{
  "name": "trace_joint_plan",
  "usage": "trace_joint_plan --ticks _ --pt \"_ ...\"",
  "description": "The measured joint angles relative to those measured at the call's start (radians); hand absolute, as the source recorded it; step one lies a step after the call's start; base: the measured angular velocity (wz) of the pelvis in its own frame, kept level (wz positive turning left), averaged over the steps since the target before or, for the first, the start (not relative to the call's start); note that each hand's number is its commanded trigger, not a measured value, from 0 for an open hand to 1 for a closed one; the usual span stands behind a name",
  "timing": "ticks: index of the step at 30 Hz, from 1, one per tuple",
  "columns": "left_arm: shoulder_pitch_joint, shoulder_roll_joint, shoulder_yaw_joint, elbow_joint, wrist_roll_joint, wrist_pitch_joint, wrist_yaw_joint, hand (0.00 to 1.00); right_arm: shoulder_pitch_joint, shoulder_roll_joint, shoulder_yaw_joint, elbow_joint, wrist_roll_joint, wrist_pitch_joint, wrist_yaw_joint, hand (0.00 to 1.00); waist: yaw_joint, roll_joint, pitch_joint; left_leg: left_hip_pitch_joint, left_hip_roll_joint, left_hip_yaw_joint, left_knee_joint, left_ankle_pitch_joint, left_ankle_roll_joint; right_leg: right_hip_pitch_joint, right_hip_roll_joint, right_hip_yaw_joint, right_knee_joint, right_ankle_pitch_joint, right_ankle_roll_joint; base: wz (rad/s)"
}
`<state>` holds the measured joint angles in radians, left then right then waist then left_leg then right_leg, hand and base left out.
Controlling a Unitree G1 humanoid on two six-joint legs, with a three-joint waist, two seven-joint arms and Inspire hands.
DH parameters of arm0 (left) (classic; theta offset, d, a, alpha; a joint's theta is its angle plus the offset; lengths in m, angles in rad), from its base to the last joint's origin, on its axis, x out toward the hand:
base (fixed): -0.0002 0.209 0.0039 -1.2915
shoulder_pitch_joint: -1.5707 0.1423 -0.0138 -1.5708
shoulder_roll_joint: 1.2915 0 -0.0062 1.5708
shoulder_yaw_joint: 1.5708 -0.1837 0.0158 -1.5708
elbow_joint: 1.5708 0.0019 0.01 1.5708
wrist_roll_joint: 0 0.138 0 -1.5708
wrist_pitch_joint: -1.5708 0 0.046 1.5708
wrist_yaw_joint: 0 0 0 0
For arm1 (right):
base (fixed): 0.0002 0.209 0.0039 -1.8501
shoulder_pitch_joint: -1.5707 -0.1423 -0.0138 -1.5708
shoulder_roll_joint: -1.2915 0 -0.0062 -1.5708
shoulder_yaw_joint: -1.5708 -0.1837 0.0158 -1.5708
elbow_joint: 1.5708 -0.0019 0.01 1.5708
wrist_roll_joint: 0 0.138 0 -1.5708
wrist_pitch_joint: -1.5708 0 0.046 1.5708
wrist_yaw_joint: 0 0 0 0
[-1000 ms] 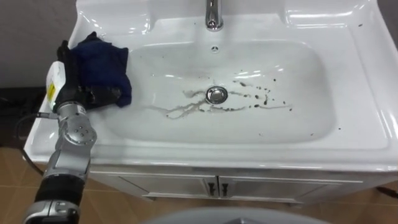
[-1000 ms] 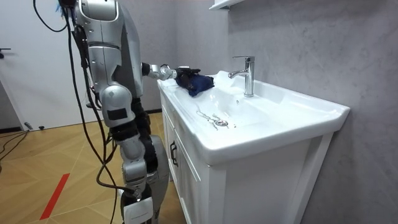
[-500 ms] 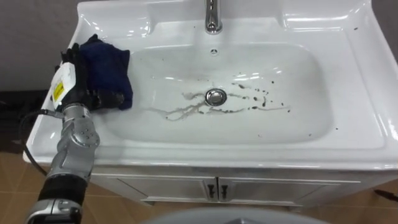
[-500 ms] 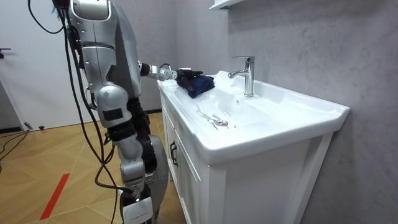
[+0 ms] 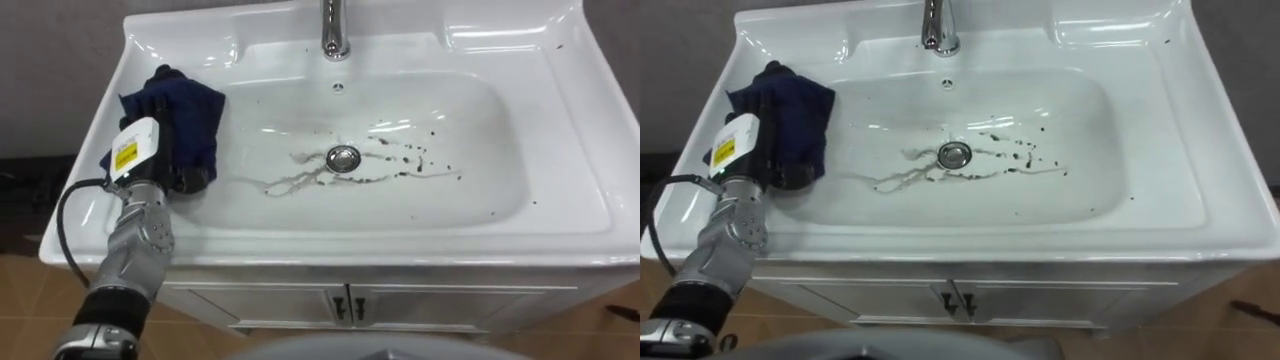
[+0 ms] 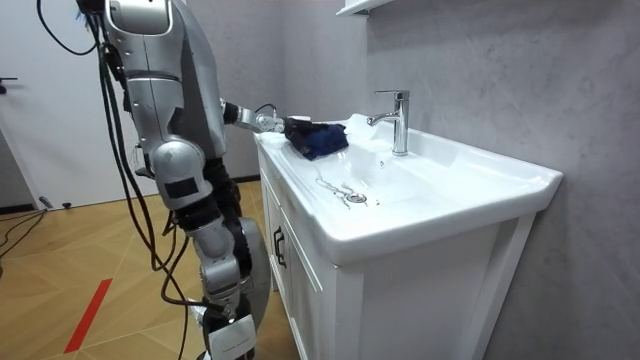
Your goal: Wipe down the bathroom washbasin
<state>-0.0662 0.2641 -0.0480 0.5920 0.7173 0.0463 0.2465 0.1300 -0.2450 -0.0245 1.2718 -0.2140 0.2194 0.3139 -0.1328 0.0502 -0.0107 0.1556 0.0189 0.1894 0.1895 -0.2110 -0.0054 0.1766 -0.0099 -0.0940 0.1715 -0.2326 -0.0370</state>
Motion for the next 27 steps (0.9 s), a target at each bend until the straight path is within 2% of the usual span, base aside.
trace_joint_plan --ticks 2,3,4,10,14,16,19,22,27 --pt "0.003 -0.005 0.005 0.016 0.002 0.0 -0.004 0.0 -0.005 0.0 0.001 0.003 -0.006 0.0 0.007 0.0 0.001 0.002 -0.0002 0.006 0.0 -0.002 -0.002 0.0 0.0 0.007 0.0 0.001 -0.001 0.0 0.0 -0.02" --pt "0.0 -0.006 0.005 0.028 0.003 0.0 -0.008 0.27 -0.008 0.0 0.001 0.005 -0.005 0.0 0.009 0.0 0.001 0.003 0.0 0.016 0.0 -0.001 -0.003 0.0 0.0 0.017 0.001 0.003 -0.003 0.0 0.0 -0.07" --pt "0.0 -0.006 0.007 0.039 0.006 0.0 -0.011 1.0 -0.012 0.0 0.0 0.005 -0.006 0.0 0.008 0.0 0.004 0.003 0.0001 0.026 0.0 -0.001 -0.004 0.0 0.0 0.023 0.005 0.008 -0.003 -0.001 -0.001 -0.11" --pt "-0.006 -0.008 0.024 0.062 0.038 0.0 -0.012 1.0 -0.016 0.0 -0.015 0.006 -0.01 0.002 -0.007 0.0 0.005 0.002 -0.0001 0.039 0.004 0.001 -0.009 0.001 -0.002 0.03 0.014 0.011 -0.003 0.0 -0.003 -0.05" --pt "-0.014 -0.014 0.064 0.062 0.064 -0.001 0.023 1.0 -0.017 0.001 -0.019 0.01 -0.03 0.031 -0.007 0.0 0.007 0.0 -0.002 0.051 0.004 0.006 -0.022 0.004 -0.006 0.03 0.014 0.015 0.0 -0.002 -0.006 -0.08" --pt "-0.02 -0.015 0.088 0.062 0.09 -0.001 0.029 1.0 -0.016 0.002 -0.019 0.012 -0.038 0.054 -0.004 0.0 0.027 -0.004 -0.0046 0.062 0.006 0.017 -0.026 0.007 -0.01 0.032 0.017 0.03 0.001 0.0 -0.008 -0.25" --pt "-0.02 -0.017 0.088 0.063 0.161 0.0 0.046 1.0 -0.022 0.002 -0.025 0.012 -0.092 0.07 0.013 0.0 0.039 -0.013 -0.0114 0.067 0.007 0.017 -0.027 0.007 -0.01 0.036 0.019 0.04 0.0 0.001 -0.01 -0.14" --pt "-0.019 -0.018 0.085 0.063 0.173 0.0 0.073 1.0 -0.04 0.002 -0.034 0.012 -0.106 0.086 0.022 0.0 0.042 -0.019 -0.015 0.071 0.008 0.012 -0.031 0.007 -0.011 0.04 0.02 0.04 -0.001 0.001 -0.011 0.0" --pt "-0.017 -0.019 0.083 0.063 0.173 0.0 0.097 1.0 -0.062 0.004 -0.039 0.018 -0.106 0.088 0.031 0.0 0.046 -0.02 -0.0154 0.085 0.007 -0.001 -0.038 0.007 -0.011 0.052 0.021 0.038 -0.004 0.0 -0.011 0.03"
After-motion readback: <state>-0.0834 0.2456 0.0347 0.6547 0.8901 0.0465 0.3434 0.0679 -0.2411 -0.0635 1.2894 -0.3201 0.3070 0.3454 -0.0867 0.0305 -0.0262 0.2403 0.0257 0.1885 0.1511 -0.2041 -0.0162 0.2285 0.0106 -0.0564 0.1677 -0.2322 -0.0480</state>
